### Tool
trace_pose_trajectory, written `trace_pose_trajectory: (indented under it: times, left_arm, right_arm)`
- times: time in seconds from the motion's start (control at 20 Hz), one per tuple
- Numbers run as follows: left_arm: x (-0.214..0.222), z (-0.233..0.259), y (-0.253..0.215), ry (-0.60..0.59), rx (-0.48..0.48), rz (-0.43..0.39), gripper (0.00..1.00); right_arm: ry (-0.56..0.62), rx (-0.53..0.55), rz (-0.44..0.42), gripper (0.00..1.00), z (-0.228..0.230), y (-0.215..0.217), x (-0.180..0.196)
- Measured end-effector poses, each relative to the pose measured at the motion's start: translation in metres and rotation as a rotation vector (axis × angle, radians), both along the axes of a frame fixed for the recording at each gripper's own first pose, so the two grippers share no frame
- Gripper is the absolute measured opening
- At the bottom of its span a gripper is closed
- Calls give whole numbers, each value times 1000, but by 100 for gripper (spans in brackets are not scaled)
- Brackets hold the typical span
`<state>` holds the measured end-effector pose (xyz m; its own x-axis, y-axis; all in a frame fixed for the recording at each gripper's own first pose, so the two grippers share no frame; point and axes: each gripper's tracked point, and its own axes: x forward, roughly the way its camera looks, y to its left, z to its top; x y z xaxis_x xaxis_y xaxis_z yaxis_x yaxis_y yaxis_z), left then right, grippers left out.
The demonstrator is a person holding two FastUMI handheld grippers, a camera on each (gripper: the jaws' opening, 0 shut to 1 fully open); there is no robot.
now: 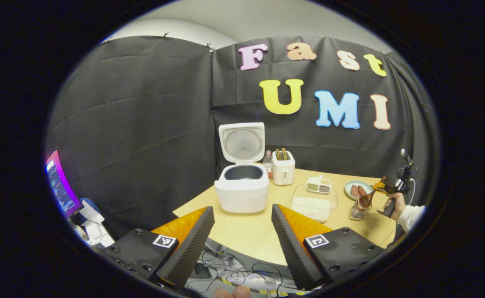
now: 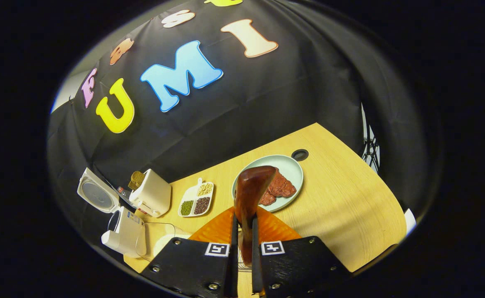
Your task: Close the left gripper, press the button to open the rice cooker; take a wooden spoon from the chopstick holder with the right hand, scoop a spoonful of rice and pour it into the rice cooker, then put the wooden spoon back into the chopstick holder.
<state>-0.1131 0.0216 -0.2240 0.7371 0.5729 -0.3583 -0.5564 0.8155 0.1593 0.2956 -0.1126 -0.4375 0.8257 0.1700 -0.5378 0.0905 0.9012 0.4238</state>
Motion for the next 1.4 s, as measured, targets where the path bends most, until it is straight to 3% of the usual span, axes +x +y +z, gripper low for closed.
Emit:
trace_pose_trajectory:
  times: [0.35,0.45,0.55,0.6,0.65,0.7,0.95,1.05,1.15,1.25,1.4]
  left_arm:
    - [8,0,-9,5,9,-22,94]
    - [12,4,-12,-6,11,-31,94]
    - [16,9,-14,-19,11,-41,94]
    - [19,10,-16,-27,8,-47,94]
    - [21,12,-18,-36,7,-52,94]
    - [22,13,-18,-42,11,-57,94]
    - [41,19,-24,-79,4,-107,94]
    - [49,23,-26,-97,-5,-132,94]
    - [57,27,-22,-119,-16,-154,94]
    - [64,31,-15,-145,-20,-169,94]
    - [77,33,2,-172,-28,-199,94]
  right_arm:
    - [55,45,-7,13,-23,-5,-12]
    - [61,85,-9,18,-23,-10,-18]
    - [75,117,-20,29,-23,-16,-27]
    - [89,126,-20,44,-23,-19,-33]
    - [99,114,-23,46,-26,-25,-41]
    - [94,109,-23,62,-23,-30,-47]
    - [-15,125,-57,71,17,-53,-85]
    - [-67,136,-95,81,37,-65,-100]
    - [-97,148,-114,81,55,-69,-121]
    - [-124,152,-122,98,73,-70,-142]
    - [-152,116,-128,98,92,-68,-175]
